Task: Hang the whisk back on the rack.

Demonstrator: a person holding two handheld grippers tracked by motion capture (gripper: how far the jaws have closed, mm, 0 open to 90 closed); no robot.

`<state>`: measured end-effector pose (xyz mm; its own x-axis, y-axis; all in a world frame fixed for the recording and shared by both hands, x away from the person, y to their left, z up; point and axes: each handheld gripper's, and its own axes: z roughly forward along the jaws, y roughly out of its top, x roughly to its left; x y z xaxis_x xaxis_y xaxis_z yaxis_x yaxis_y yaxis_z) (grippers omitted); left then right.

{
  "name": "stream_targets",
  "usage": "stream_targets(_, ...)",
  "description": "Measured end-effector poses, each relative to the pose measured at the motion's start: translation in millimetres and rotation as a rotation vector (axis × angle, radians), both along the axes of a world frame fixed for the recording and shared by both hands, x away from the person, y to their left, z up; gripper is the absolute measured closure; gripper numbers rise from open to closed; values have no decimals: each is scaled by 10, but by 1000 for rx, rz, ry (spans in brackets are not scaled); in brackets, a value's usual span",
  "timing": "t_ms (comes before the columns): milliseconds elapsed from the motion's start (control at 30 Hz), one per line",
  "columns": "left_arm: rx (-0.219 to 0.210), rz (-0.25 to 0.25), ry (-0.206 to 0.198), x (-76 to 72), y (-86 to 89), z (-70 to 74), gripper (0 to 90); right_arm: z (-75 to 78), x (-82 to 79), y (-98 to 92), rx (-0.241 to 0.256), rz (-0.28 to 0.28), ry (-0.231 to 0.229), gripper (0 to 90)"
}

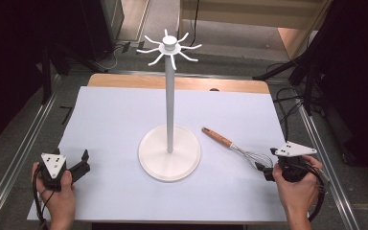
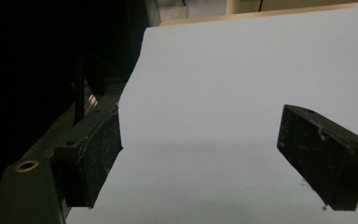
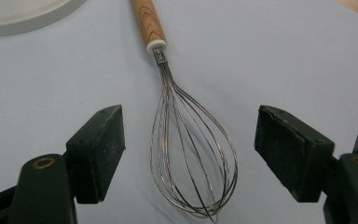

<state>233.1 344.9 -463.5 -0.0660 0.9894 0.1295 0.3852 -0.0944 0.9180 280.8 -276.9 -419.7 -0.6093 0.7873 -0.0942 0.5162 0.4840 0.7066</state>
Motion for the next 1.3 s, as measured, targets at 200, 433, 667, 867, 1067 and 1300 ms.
stream_targets(200,13,-21,20,18,-8,-1,145,77,89,100,-40,43,38,276)
stream_targets(433,10,-18,24,19,-6,1,145,105,209,198,-65,77,64,303)
stream_targets(667,14,-22,24,21,-11,-1,145,92,359,294,-105,111,131,323)
stream_targets(867,16,-26,25,22,-10,-1,145,45,478,383,-143,135,189,349)
stream_targets(1067,15,-26,26,23,-9,-1,145,23,559,488,-164,141,218,358)
stream_targets(1300,15,-30,28,25,-8,-1,145,37,695,592,-184,142,280,402)
